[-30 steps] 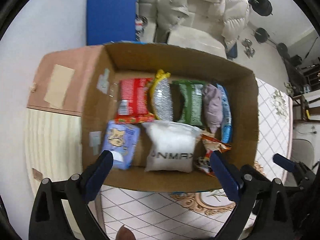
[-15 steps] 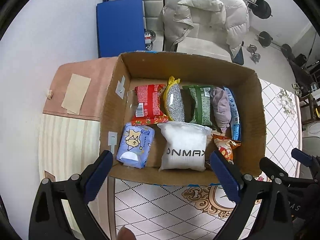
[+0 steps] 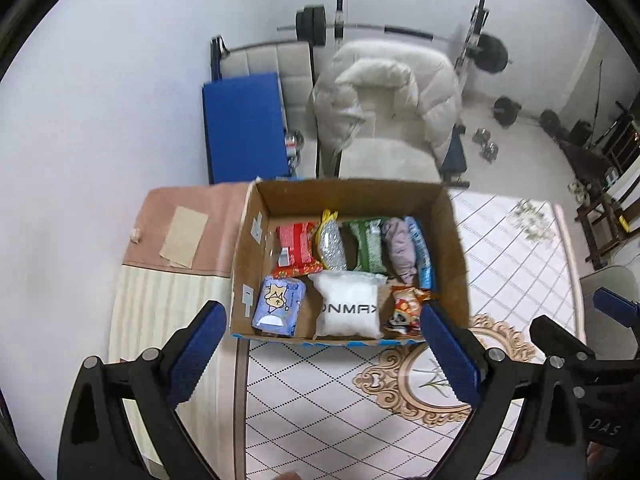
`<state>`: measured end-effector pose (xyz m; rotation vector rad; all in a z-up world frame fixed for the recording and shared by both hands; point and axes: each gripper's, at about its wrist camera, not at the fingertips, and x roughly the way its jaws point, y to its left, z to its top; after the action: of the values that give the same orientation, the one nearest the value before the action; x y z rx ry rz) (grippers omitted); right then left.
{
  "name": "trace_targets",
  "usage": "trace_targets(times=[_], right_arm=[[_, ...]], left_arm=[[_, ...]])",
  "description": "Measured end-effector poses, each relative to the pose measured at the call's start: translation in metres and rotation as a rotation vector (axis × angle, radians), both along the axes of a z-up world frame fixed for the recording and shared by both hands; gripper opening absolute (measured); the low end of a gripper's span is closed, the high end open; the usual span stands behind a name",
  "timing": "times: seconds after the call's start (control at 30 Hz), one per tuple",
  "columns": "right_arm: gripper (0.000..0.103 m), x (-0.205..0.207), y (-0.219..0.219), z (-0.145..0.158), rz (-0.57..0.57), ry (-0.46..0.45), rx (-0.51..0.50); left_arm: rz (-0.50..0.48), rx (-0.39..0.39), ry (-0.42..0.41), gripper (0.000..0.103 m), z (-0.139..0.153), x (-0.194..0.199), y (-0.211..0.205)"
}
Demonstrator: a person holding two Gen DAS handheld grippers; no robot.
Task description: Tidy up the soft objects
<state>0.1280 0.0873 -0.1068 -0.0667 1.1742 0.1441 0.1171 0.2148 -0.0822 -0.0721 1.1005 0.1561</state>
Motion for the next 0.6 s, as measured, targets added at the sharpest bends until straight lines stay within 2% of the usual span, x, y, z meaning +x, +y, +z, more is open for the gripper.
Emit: trace_targets(times=[0.1,0.3,0.43,0.6], right_arm=[[0.103,-0.023,-0.007,0.032,-0.003,-0.06,0.003],[0.103,-0.061,-0.012,0.074,0.024,-0.114,0.008],[0.103,-0.082,-0.015,0.092,0.031,-0.156,-0.001],[0.103,-0.1,-0.018,0.108,0.04,-0.18,0.007]], left_arm=[[0.005,-0.003,-0.031,0.099,0.02,-0.016,-0.002],[0.015,-0.018,-0.08,0.099,0.054,-0.051,-0.009],[0.013,-0.045,-0.109,0.099,0.07,-0.071,-0.012],[0.0,-0.021,-0.132,0.099,0.081,-0.087,-0.02]])
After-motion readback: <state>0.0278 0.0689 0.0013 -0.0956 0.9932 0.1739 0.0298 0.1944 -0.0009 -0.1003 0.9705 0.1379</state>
